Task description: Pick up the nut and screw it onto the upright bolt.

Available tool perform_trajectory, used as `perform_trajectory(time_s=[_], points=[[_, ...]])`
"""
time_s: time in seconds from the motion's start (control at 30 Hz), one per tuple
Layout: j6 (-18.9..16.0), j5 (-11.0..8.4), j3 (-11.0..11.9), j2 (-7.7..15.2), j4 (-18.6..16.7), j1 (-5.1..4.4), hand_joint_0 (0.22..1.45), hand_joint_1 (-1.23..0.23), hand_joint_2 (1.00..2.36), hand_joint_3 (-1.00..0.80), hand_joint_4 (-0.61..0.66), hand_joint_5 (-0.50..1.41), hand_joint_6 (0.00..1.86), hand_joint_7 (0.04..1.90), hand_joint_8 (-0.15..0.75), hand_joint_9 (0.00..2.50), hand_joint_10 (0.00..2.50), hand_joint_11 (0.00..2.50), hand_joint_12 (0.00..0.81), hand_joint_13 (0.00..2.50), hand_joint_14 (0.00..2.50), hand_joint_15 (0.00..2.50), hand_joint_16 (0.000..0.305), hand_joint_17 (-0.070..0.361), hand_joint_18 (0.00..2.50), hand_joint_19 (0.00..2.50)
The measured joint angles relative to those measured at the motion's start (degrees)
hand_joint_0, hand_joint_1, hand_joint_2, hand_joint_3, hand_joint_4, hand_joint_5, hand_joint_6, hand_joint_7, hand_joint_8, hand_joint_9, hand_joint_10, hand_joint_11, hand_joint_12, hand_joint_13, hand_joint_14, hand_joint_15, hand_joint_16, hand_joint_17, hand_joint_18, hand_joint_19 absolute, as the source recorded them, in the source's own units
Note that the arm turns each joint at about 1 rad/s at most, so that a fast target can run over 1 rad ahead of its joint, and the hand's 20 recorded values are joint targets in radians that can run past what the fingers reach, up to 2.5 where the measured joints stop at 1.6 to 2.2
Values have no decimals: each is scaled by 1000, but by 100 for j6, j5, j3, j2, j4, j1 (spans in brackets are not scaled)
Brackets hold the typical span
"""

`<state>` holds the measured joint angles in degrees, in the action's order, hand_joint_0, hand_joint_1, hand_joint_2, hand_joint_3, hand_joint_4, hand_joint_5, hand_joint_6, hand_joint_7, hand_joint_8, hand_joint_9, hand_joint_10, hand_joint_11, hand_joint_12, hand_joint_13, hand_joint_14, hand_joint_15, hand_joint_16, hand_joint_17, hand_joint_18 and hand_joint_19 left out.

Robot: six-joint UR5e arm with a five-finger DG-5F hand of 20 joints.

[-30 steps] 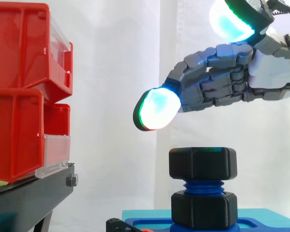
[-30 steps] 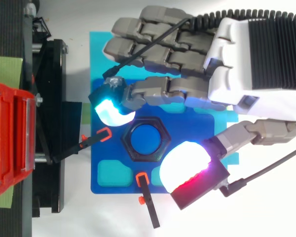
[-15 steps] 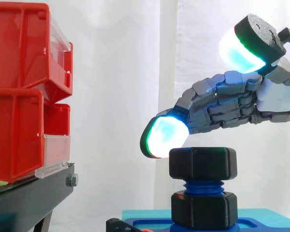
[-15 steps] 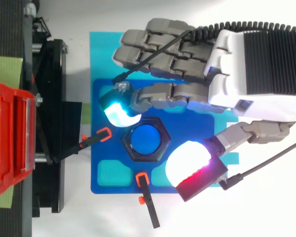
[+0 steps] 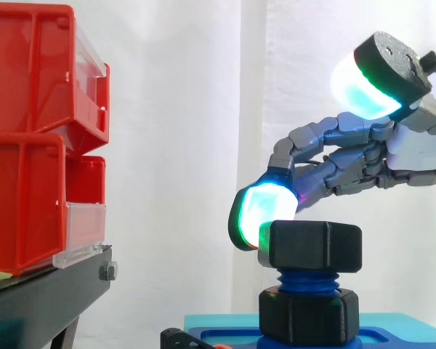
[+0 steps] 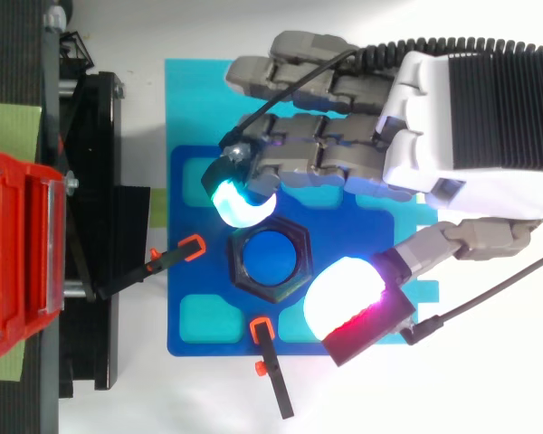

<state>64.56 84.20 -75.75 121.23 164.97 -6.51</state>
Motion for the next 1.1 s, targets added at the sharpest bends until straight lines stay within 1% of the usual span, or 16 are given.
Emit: perform_trajectory(time_s=[0.1,0.13,0.27,0.33,0.37,0.5,0.63,0.77,0.83,0.93,1.1], points=[[-3,1,2,-1,0,8,490,-108,1000,-500,130,30,504,1155,220,813,0,0,303,357,0,0,44,98,14,0],[-4,0,1,-1,1,11,493,-120,1000,-500,107,39,504,1178,215,869,0,0,303,395,0,0,43,97,62,20],[-5,1,4,-2,1,20,496,-145,1000,-500,80,56,504,1222,212,971,0,0,290,480,0,0,42,95,157,61],[-5,0,5,-3,-2,23,500,-162,1000,-500,72,70,504,1247,200,1067,0,0,282,568,0,0,41,93,263,113],[-5,0,6,-3,-4,24,500,-162,1000,-500,72,70,504,1247,200,1067,0,0,282,568,0,0,41,93,263,113],[-6,0,8,-9,-7,29,504,-197,1000,-500,56,88,504,1267,169,1219,0,0,253,683,0,0,38,85,435,173],[-9,0,8,-17,-8,36,503,-218,1000,-500,50,102,503,1286,110,1382,0,0,227,807,0,0,35,78,596,226],[-6,18,23,-24,-2,45,501,-228,1000,-500,49,107,504,1299,106,1520,0,0,217,878,0,0,33,75,687,260],[-6,38,41,-25,19,50,499,-229,1000,-500,12,108,503,1322,112,1593,0,0,208,929,0,0,33,73,744,298],[-3,70,74,-26,85,64,498,-227,1000,-500,11,111,503,1340,110,1636,0,0,210,959,0,0,32,73,790,324],[2,95,125,-29,222,93,495,-236,1000,-500,-11,118,501,1383,107,1754,2,55,204,1078,2,34,31,71,940,423]])
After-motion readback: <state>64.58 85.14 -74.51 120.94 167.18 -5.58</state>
